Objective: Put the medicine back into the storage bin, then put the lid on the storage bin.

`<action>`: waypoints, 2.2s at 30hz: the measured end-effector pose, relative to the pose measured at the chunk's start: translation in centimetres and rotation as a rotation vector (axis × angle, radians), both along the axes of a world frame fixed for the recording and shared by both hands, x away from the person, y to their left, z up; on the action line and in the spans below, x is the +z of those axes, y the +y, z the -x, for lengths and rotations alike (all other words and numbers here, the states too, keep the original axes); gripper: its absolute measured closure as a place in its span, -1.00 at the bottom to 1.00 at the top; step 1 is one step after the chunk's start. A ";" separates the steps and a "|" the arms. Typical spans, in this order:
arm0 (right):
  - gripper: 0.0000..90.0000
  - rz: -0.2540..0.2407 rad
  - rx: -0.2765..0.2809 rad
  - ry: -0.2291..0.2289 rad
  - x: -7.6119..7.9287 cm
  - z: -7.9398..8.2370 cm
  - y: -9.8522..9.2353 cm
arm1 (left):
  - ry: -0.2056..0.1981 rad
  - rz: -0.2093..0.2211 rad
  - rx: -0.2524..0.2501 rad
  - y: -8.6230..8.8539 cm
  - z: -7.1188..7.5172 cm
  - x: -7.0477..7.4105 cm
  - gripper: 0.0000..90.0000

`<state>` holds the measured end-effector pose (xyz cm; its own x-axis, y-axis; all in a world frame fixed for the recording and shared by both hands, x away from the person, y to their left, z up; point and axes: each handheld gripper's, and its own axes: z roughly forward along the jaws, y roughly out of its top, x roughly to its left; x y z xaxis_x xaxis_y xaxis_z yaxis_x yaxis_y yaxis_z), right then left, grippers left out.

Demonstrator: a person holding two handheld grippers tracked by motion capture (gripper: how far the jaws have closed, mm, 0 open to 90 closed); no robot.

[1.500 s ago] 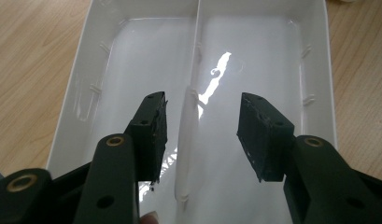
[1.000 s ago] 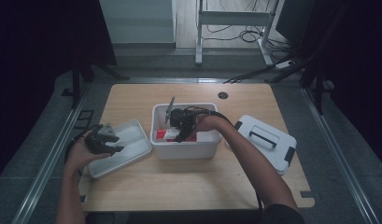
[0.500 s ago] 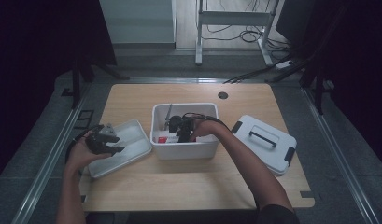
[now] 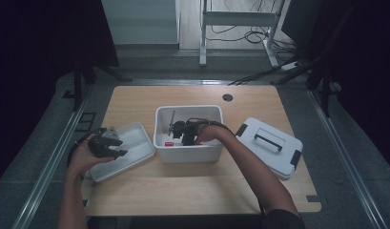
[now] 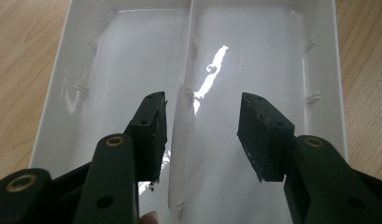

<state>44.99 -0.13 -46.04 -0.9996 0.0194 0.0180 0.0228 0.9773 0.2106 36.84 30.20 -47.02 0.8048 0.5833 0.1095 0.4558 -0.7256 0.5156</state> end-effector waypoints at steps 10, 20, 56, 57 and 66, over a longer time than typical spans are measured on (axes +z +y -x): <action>-0.14 -0.145 -0.072 -0.063 3.4 -0.4 -2.1 | 0.000 -0.003 -0.001 0.0 -0.1 -0.1 0.16; -0.17 -0.353 -0.165 -0.095 8.7 1.6 -6.1 | 0.011 0.002 0.013 0.0 -0.1 -0.3 0.15; -0.22 -0.659 -0.132 -0.096 1.0 15.5 -12.4 | 0.013 -0.030 0.054 -0.1 0.2 -0.7 0.07; -0.22 -0.664 -0.138 -0.092 0.6 15.6 -12.5 | 0.012 -0.036 0.058 0.0 0.1 -0.7 0.07; -0.22 -0.618 -0.159 -0.104 -1.0 16.1 -13.1 | 0.055 -0.104 0.060 -0.1 -1.1 -1.3 0.15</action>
